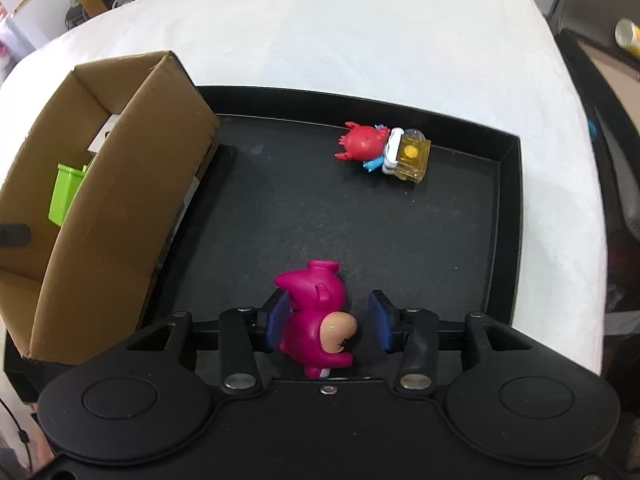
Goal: Organize rigid objects
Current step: 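Lift the magenta pink figure with the right gripper toward the cardboard box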
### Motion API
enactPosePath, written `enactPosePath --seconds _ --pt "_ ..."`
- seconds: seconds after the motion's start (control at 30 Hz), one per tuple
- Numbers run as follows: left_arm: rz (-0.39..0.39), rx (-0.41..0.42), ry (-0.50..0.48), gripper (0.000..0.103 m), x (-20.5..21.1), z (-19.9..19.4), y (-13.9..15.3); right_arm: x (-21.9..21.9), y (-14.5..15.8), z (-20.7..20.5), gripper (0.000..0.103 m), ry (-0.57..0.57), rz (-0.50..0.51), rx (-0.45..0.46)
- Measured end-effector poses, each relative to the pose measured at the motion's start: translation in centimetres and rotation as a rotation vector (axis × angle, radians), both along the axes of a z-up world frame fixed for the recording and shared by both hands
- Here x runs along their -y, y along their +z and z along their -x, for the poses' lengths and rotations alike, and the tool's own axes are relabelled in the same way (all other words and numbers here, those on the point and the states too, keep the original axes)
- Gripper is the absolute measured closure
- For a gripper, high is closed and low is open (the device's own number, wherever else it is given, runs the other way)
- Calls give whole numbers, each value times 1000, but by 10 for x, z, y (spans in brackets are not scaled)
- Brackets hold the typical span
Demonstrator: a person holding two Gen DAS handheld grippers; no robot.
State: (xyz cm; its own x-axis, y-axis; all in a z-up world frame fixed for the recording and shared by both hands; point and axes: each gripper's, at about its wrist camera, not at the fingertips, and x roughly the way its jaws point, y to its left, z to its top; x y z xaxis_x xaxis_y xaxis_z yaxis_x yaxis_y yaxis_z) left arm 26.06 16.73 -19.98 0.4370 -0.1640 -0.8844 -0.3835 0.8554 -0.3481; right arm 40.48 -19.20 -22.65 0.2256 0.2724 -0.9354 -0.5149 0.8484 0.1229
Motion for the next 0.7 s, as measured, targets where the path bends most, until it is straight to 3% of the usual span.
enactPosePath --seconds 0.33,0.47,0.7 --pt "0 0 0 79 0 0 0 -16 -4 6 53 72 53 20" --pt "0 0 0 79 0 0 1 -24 -1 13 45 110 79 51" --pt "1 3 0 79 0 1 1 -34 -5 20 45 132 123 63"
